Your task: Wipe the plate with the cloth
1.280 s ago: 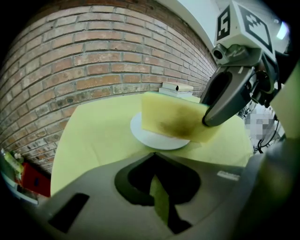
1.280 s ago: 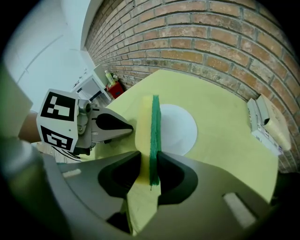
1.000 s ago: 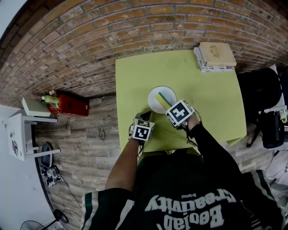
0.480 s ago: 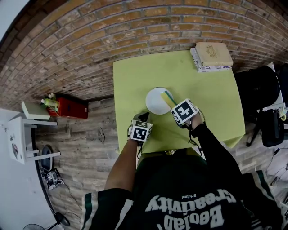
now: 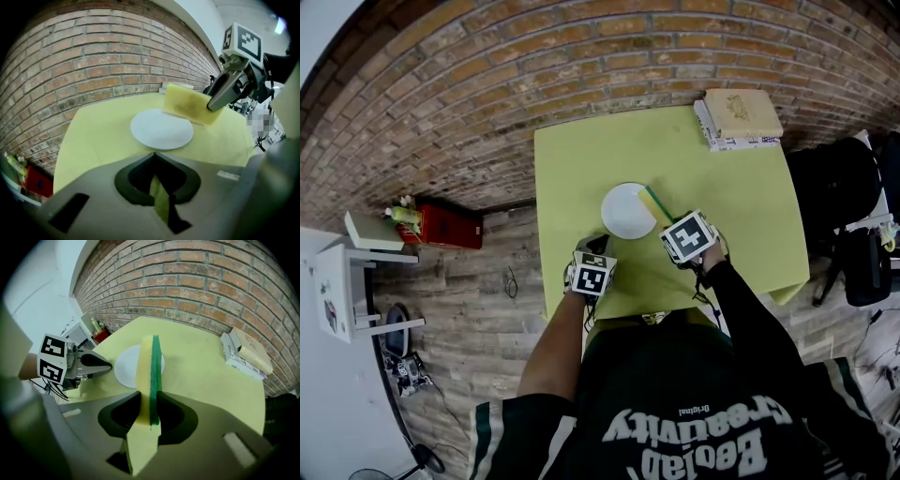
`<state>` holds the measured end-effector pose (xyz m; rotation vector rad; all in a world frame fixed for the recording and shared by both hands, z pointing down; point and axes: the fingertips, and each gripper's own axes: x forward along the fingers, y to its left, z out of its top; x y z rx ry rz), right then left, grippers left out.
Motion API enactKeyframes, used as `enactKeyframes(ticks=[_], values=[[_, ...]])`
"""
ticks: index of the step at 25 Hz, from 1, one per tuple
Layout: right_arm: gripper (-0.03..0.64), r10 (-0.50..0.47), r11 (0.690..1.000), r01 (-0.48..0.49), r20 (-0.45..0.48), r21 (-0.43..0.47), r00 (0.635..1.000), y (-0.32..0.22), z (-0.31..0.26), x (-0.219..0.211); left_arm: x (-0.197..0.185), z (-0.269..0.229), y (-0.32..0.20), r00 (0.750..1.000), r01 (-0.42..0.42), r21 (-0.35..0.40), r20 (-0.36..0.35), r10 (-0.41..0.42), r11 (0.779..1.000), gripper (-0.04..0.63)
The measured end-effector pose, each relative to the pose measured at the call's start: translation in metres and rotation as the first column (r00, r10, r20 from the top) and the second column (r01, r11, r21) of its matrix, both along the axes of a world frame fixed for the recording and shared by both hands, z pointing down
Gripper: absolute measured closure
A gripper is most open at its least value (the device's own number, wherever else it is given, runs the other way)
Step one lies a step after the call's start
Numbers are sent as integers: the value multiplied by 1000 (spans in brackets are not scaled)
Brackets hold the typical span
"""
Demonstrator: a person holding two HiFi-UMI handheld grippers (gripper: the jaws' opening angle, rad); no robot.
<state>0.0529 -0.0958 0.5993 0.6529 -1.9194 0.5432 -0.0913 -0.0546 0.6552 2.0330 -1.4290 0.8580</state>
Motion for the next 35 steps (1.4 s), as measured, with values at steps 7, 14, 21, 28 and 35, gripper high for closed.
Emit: enactKeyframes(ticks=[7, 14, 21, 28, 35], values=[[495, 60, 989, -80, 159, 121, 985, -16, -24, 7, -6, -15, 0, 999, 47, 53, -24, -46, 998, 588], [495, 63, 947, -175, 377, 268, 924, -35, -73, 4, -3, -116, -22, 990, 133, 306, -87, -111, 943, 588], [495, 18, 871, -284, 549, 402, 835, -49, -146, 8, -3, -213, -37, 992, 128, 496, -50, -119, 859, 588], [494, -38, 762, -384, 628, 521, 777, -56, -215, 20, -9, -294, -39, 987, 158, 597, -108, -117, 787, 588], [497, -77, 685, -409, 618, 603, 782, -53, -248, 30, -13, -338, -28, 988, 123, 685, -18, -152, 718, 588]])
